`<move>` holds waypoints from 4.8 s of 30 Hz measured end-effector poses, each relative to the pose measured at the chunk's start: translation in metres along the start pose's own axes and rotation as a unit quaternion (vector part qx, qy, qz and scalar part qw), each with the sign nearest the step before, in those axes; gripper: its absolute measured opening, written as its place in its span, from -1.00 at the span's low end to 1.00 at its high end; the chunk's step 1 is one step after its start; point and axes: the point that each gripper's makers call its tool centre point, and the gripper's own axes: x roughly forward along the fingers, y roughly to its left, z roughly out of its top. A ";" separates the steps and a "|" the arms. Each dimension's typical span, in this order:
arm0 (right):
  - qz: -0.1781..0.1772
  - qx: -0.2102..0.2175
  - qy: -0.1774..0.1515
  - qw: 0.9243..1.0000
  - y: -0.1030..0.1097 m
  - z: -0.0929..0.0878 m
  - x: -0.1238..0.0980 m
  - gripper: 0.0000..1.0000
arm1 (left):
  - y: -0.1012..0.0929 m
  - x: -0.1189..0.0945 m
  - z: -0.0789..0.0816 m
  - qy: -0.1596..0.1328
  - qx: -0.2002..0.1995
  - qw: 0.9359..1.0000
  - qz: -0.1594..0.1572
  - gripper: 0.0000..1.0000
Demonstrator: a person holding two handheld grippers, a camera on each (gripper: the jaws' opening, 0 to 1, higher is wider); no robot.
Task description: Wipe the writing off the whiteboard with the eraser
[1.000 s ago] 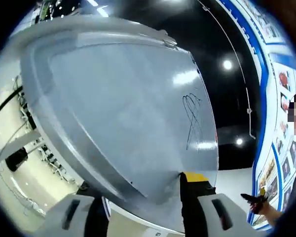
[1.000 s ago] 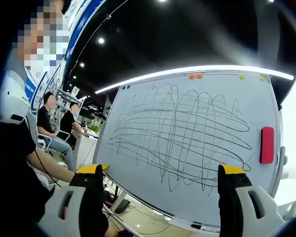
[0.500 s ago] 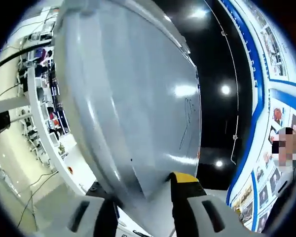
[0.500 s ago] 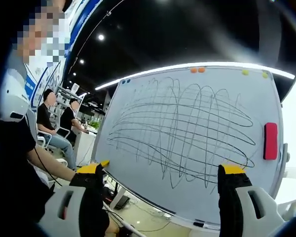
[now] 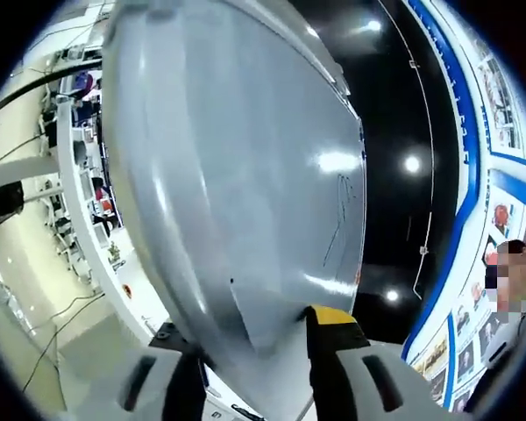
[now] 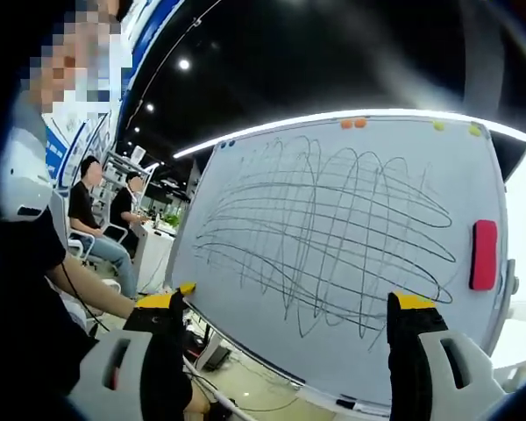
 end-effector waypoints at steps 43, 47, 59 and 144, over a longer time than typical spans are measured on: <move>0.075 -0.123 -0.064 0.988 -0.038 0.164 -0.088 0.76 | 0.020 0.006 -0.003 0.009 -0.029 0.998 0.046 0.07; 0.049 -0.142 -0.030 0.988 -0.050 0.169 -0.106 0.74 | 0.019 0.006 -0.004 0.010 -0.030 0.999 0.045 0.07; -0.063 -0.238 0.195 0.949 -0.128 0.154 -0.161 0.73 | 0.020 0.008 -0.006 0.032 -0.030 0.997 0.070 0.16; 0.129 -0.169 0.061 0.975 -0.057 0.221 -0.031 0.73 | 0.011 0.023 -0.032 0.086 -0.109 0.990 0.032 0.13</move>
